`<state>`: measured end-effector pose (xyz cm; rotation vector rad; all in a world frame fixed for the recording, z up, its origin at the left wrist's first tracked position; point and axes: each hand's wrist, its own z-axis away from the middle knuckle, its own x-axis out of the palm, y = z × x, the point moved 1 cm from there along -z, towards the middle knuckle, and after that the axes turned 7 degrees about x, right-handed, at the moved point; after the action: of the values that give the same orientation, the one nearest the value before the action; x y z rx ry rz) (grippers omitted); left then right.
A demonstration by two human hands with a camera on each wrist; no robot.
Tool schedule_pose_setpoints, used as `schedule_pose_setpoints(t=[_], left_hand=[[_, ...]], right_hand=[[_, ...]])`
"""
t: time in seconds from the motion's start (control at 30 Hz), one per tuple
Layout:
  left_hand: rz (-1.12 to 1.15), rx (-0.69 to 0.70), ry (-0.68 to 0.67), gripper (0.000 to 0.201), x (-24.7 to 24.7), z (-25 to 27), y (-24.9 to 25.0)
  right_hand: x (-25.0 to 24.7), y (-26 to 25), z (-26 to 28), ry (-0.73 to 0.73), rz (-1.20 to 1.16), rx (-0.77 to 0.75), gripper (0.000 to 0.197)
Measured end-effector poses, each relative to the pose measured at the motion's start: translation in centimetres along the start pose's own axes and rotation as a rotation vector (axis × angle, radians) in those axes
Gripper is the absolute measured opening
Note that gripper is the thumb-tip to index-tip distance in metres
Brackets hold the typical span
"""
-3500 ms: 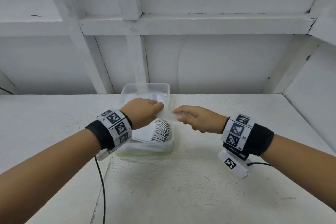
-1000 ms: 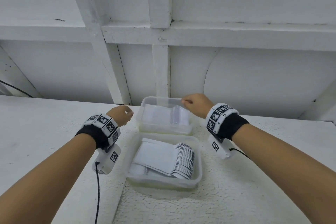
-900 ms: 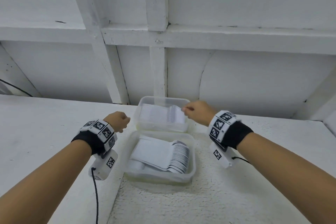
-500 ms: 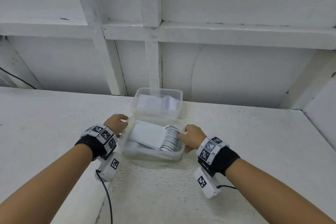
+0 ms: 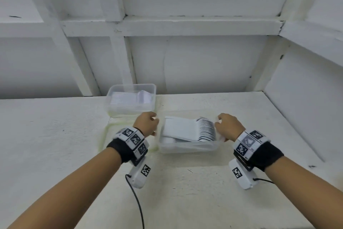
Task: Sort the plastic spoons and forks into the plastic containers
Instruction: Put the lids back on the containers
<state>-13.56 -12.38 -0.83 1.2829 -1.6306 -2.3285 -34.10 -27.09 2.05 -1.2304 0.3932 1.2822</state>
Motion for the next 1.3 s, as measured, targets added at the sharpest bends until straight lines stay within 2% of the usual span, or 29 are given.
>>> schedule_pose_setpoints(t=[0.2, 0.37, 0.43, 0.53, 0.6, 0.7, 0.8, 0.97, 1.07, 1.13, 1.17, 1.23, 1.3], left_hand=[[-0.056, 0.022, -0.12, 0.041, 6.0, -0.3, 0.9], [-0.043, 0.046, -0.153, 0.04, 5.7, -0.1, 1.3], [-0.121, 0.086, -0.192, 0.035, 4.6, 0.2, 1.1], [-0.525, 0.194, -0.282, 0.035, 2.0, 1.1, -0.7], [-0.699, 0.182, -0.385, 0.036, 0.1, 2.0, -2.6], [-0.851, 0.143, -0.521, 0.048, -2.0, 3.2, -5.6], [-0.925, 0.139, -0.55, 0.045, -2.9, 3.9, -7.2], [-1.012, 0.253, -0.511, 0.038, -3.9, 5.1, -7.0], [-0.995, 0.399, -0.343, 0.037, -6.0, 5.3, -5.7], [-0.982, 0.509, -0.245, 0.037, -7.7, 5.3, -4.3], [-0.962, 0.54, -0.218, 0.036, -8.5, 5.3, -3.5], [-0.888, 0.579, -0.171, 0.035, -9.7, 5.3, -1.9], [-0.795, 0.6, -0.096, 0.032, -10.6, 5.3, -1.0]], right_hand=[[-0.3, 5.6, -0.1, 0.04, 0.07, 0.109, 0.038], [0.0, 6.4, -0.3, 0.061, 0.071, 0.125, 0.036], [0.1, 6.2, -0.3, 0.063, 0.147, 0.115, 0.041], [0.4, 5.1, 0.0, 0.156, 0.268, 0.001, 0.045], [0.9, 3.8, 0.7, 0.232, 0.299, -0.133, 0.044], [2.1, 1.4, 1.9, 0.257, 0.275, -0.338, 0.041], [4.0, -1.0, 2.8, 0.189, 0.294, -0.479, 0.039], [6.9, -4.0, 3.2, 0.027, 0.321, -0.68, 0.045], [7.9, -5.6, 2.8, -0.051, 0.431, -0.767, 0.068], [8.3, -7.0, 2.6, -0.079, 0.453, -0.803, 0.077], [8.5, -7.7, 2.4, -0.089, 0.429, -0.81, 0.075], [8.7, -9.1, 2.2, -0.111, 0.301, -0.807, 0.054], [8.7, -9.9, 2.2, -0.163, 0.025, -0.778, 0.031]])
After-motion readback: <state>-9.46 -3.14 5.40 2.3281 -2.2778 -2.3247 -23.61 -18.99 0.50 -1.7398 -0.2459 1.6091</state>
